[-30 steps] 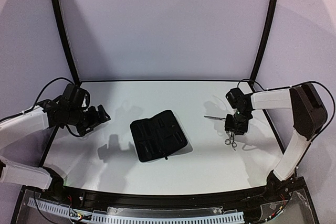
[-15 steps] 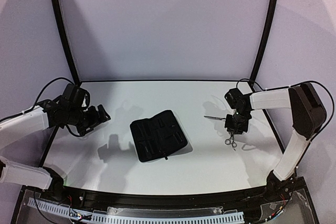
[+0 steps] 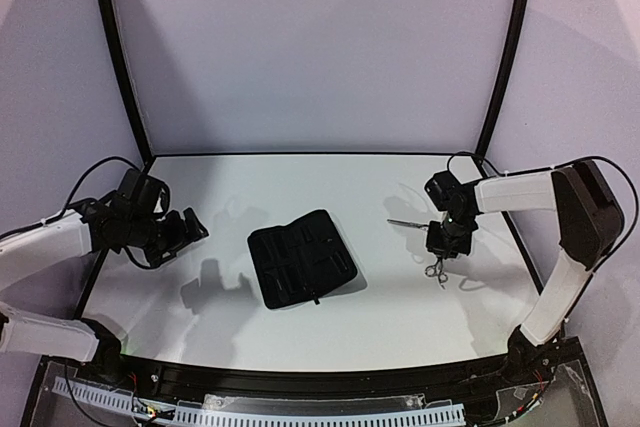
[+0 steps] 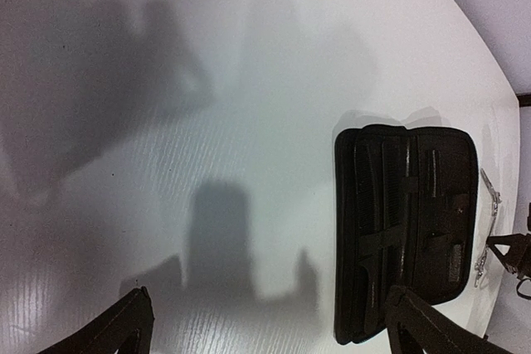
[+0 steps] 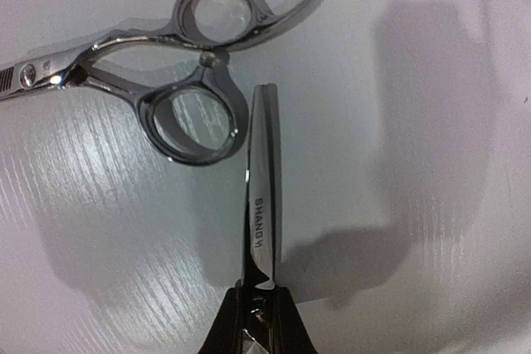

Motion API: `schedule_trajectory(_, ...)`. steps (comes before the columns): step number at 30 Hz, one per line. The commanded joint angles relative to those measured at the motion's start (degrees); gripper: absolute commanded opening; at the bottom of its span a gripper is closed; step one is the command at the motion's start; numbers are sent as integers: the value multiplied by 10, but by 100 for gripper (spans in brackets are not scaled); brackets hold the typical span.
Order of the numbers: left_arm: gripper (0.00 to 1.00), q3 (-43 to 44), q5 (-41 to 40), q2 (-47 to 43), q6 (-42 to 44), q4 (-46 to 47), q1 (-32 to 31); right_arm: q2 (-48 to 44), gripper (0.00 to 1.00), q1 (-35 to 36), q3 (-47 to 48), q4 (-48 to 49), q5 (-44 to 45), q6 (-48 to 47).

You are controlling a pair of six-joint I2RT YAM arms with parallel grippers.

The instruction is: Sort the hair-cutting tools

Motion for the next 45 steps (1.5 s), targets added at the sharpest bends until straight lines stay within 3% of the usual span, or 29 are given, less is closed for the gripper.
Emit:
schedule_trajectory(1, 99, -13, 1, -30, -10, 4, -2, -25, 0, 9, -53, -32, -30, 13)
schedule_trajectory(8, 99, -9, 2, -34, -10, 3, -2, -121, 0, 33, -96, -62, -4, 25)
schedule_trajectory(18, 99, -1, 54, -21, -5, 35, -2, -214, 0, 98, -90, 1, 47, -105)
schedule_trajectory(22, 99, 6, 117, -15, -3, 68, -2, -229, 0, 147, -65, 48, 38, -180)
schedule_trajectory(28, 99, 29, 248, 24, -31, 173, -14, -203, 0, 245, 11, 88, 0, -305)
schedule_trajectory(40, 98, 104, 363, 154, -89, 355, -100, -71, 0, 376, 176, 98, -102, -384)
schedule_trajectory(42, 95, 111, 371, 175, -97, 367, -108, -58, 0, 380, 192, 100, -110, -378)
schedule_trajectory(45, 82, 119, 375, 196, -102, 379, -118, -44, 0, 385, 204, 104, -107, -371)
